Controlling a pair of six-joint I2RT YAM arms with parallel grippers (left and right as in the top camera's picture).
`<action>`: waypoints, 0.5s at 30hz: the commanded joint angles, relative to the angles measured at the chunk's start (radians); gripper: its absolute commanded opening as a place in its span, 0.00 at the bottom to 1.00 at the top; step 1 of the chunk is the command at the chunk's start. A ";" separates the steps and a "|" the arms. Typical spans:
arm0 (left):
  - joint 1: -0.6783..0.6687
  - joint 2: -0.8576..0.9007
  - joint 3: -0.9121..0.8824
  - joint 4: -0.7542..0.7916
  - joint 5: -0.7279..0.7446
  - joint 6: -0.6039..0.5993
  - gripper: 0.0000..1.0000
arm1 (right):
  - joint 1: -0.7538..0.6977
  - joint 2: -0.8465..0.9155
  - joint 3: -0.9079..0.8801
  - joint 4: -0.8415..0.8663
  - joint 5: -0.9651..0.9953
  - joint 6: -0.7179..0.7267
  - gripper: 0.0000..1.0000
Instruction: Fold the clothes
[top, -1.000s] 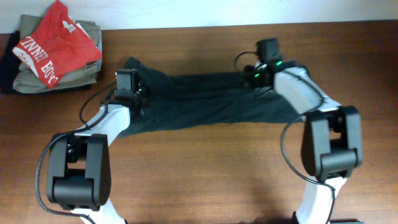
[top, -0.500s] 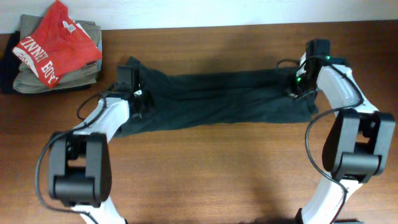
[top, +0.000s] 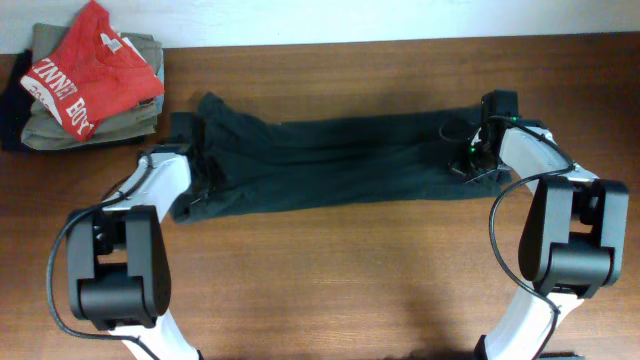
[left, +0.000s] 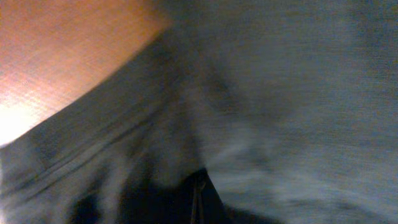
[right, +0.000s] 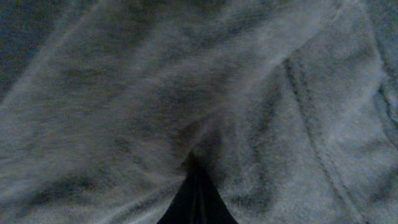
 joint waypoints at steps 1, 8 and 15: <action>0.042 0.018 -0.034 -0.104 -0.093 -0.130 0.01 | -0.004 -0.001 -0.050 -0.086 0.148 0.127 0.04; 0.042 -0.160 -0.034 -0.214 -0.141 -0.130 0.01 | -0.004 -0.201 -0.050 -0.200 0.182 0.135 0.04; 0.042 -0.371 -0.034 -0.229 -0.140 -0.128 0.58 | -0.004 -0.390 -0.041 -0.137 0.186 0.004 0.67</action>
